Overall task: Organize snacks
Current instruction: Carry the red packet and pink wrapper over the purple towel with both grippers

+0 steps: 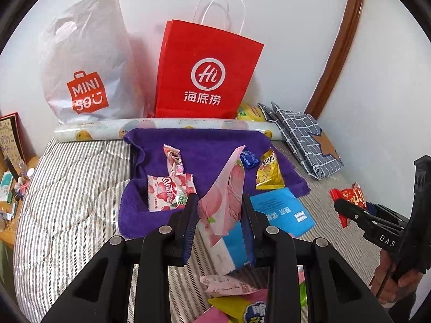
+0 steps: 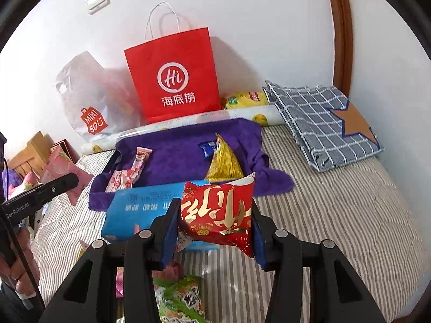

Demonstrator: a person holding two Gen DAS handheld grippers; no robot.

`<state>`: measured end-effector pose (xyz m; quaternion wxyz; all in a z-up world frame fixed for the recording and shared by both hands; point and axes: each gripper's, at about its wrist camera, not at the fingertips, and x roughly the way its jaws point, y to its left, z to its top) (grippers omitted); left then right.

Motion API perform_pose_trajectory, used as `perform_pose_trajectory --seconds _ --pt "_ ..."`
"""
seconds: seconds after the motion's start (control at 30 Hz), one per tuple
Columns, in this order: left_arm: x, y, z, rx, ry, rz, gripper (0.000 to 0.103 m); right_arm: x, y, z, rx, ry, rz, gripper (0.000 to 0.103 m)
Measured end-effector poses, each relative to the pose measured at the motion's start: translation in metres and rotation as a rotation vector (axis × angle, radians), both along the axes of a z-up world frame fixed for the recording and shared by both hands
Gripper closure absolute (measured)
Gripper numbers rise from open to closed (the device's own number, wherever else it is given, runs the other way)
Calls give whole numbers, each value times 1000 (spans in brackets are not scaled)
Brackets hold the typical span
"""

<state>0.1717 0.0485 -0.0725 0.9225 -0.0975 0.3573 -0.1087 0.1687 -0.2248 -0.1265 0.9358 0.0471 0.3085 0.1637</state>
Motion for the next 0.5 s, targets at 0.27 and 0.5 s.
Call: perform_pose_trajectory --seconds 0.27,0.5 --pt "18 -3 5 -33 3 4 72 20 10 16 20 -47 35 59" --pt "46 -6 11 -58 0 11 72 49 26 26 38 -67 70 59"
